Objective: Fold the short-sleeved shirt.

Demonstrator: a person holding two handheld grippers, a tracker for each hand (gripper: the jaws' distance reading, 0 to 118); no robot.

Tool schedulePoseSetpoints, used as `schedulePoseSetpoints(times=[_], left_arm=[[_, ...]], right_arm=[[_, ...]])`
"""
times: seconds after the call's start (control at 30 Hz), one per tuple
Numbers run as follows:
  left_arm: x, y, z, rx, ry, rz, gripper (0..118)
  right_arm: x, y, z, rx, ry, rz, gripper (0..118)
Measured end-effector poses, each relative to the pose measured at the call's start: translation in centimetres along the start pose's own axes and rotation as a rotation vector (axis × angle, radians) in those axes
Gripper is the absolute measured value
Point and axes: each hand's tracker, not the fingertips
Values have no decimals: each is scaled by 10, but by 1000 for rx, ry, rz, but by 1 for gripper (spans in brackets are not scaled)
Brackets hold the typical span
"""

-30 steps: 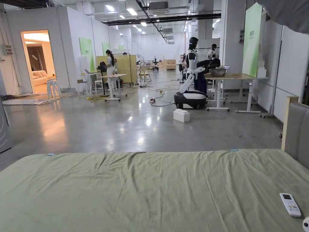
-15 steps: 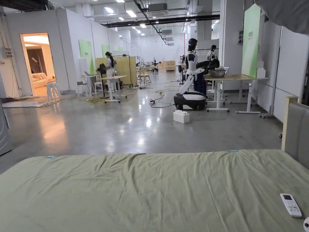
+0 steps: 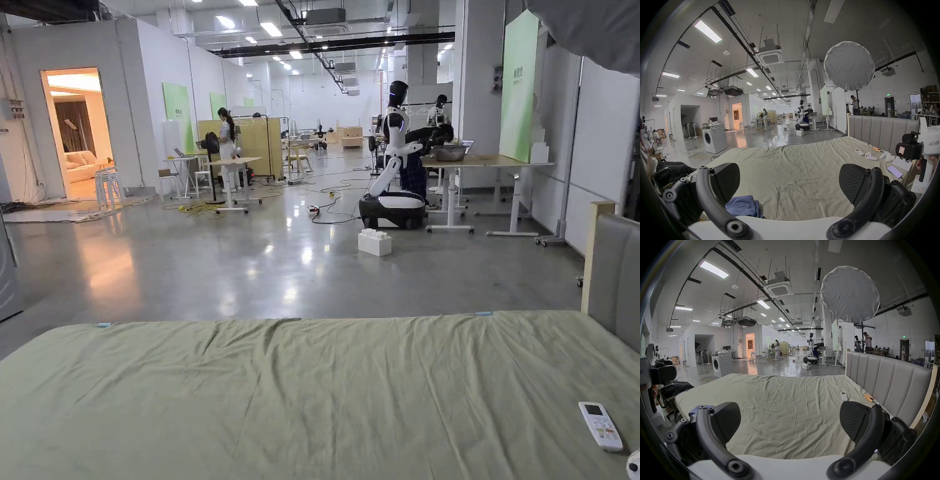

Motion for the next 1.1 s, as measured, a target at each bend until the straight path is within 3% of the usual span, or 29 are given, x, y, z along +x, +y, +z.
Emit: schedulePoseSetpoints(times=[0.13,0.2,0.3,0.4,0.53,0.63,0.8,0.9,0.97,1.03,1.1], left_arm=[[1,1,-1,-1,-9,8,118],[2,2,-1,4,-13,11,118],[2,4,-1,18,-36,53,118],[1,9,-1,26,-61,97,118],[2,10,-4,26,-61,101,118],[4,10,-4,18,-74,100,118],[5,10,-3,16,-77,90,118],[5,10,-3,20,-78,89,118],[5,10,-4,17,-79,95,118],[6,11,-3,20,-75,96,118],[7,12,-4,22,-69,93,118]], right_arm=[[-10,10,2,-47,-90,-20,118],[-15,19,1,-49,-131,65,118],[-15,23,-3,-118,-155,-31,118],[-15,34,0,-188,-134,-185,118],[-9,39,8,-90,-6,-293,118],[-3,43,10,-94,-15,-377,118],[5,44,6,-101,-92,-363,118],[10,42,3,-117,-133,-394,118],[7,41,3,-93,-209,-366,118],[4,38,0,-122,-195,-328,118],[1,35,-1,-155,-119,-300,118]])
